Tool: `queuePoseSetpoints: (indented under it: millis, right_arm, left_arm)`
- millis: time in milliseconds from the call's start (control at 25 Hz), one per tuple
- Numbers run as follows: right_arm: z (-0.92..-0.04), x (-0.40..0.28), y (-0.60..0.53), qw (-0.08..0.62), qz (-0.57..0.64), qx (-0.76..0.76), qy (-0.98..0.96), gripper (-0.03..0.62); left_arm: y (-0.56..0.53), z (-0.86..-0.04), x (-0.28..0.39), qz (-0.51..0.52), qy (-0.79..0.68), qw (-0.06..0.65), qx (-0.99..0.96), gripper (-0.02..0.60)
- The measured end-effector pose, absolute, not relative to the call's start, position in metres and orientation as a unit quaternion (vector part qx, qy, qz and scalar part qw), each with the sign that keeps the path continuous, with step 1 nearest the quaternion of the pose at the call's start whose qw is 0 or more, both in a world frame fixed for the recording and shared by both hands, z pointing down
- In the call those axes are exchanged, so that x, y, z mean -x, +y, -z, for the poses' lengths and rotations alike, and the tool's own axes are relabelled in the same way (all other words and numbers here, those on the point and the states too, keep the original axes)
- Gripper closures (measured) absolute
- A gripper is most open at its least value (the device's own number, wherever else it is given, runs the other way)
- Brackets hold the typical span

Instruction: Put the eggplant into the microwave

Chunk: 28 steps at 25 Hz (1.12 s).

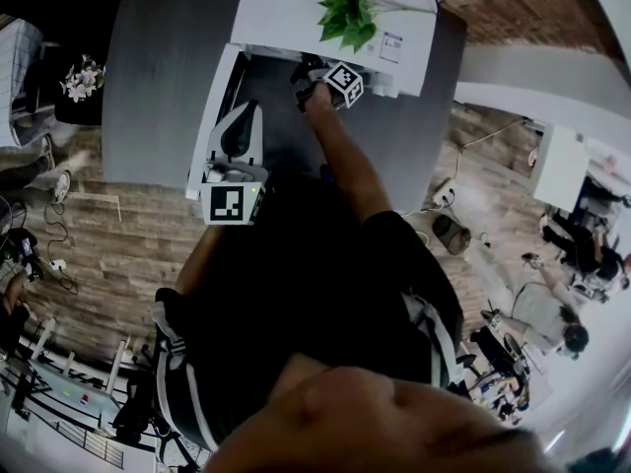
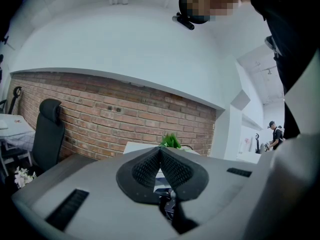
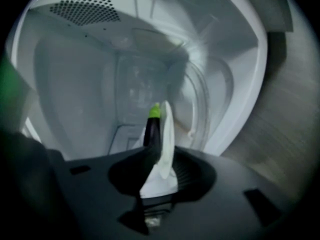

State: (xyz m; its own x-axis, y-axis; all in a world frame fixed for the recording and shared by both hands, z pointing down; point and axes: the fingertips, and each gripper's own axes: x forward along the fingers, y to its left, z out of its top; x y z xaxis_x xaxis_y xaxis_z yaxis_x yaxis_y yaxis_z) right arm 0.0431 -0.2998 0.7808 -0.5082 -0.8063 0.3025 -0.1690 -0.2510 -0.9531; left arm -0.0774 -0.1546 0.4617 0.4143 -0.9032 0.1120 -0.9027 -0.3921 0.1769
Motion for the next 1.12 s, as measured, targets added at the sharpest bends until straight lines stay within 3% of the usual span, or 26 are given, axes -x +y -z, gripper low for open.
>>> queuePoseSetpoints:
  millis: [440,1120]
  right_arm:
    - [-0.776,-0.041,-0.293,0.211,0.656,0.418,0.592,0.414]
    - [-0.776,-0.027,-0.279,0.07,0.614,0.388,0.684,0.407]
  left_arm:
    - [-0.152,-0.461,0.076,-0.003,-0.538,0.103,-0.837,0.546]
    - [-0.155,-0.462,0.074,-0.005,-0.535,0.106,-0.838,0.546]
